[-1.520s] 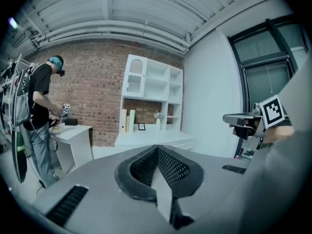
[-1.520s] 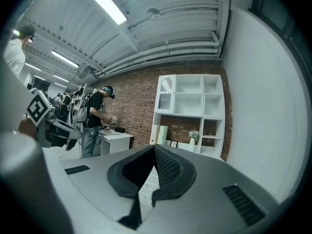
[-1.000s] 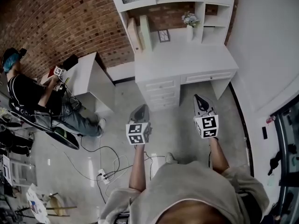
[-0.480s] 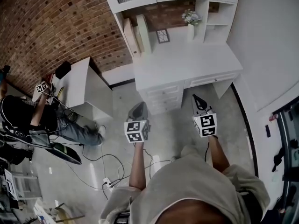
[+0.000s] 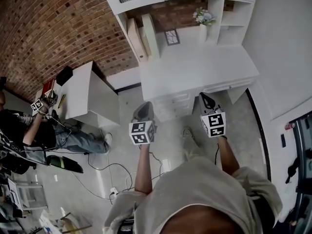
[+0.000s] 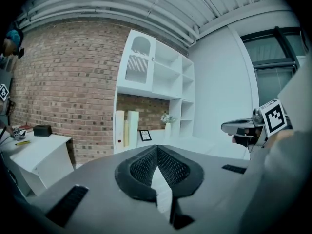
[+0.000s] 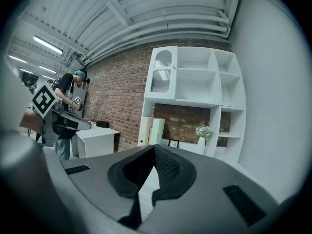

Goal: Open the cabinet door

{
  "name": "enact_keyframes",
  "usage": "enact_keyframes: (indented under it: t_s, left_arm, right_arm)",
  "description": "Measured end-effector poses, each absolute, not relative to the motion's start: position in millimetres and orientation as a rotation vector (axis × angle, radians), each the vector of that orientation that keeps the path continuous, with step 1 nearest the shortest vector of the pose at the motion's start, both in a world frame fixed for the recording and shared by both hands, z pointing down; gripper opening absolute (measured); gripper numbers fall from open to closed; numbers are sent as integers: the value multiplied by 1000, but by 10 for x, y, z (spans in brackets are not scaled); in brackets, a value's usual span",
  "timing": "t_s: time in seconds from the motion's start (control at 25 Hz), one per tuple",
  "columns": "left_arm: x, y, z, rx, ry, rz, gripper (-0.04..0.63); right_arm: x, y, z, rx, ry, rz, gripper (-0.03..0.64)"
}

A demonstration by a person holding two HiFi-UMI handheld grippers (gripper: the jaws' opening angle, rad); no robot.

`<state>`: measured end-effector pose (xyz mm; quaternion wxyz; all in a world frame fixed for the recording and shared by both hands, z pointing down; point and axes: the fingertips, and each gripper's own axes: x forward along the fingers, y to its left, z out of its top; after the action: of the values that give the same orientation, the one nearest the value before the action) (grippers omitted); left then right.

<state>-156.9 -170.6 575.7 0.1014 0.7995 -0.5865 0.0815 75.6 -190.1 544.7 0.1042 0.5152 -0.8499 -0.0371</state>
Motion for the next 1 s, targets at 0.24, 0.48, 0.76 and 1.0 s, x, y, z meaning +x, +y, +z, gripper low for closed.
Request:
enact_keyframes:
  t_s: [0.24, 0.48, 0.76, 1.0]
  left_arm:
    - [-1661, -2455, 5668, 2333, -1792, 235, 26]
    - [-1677, -3227, 5470, 2311, -1826, 229, 26]
    - [-1726, -4115, 5290, 2303, -1880, 194, 26]
    - [-1766, -4642, 5330, 2277, -1916, 196, 26]
  right_arm:
    - [628, -2752, 5408, 1467, -2554, -122, 14]
    - [591, -3620, 5164, 1436, -2585, -150, 14]
    - [499, -4559, 5040, 1403, -2629, -175, 14]
    - [441, -5154, 5036, 1368, -2652, -180, 14]
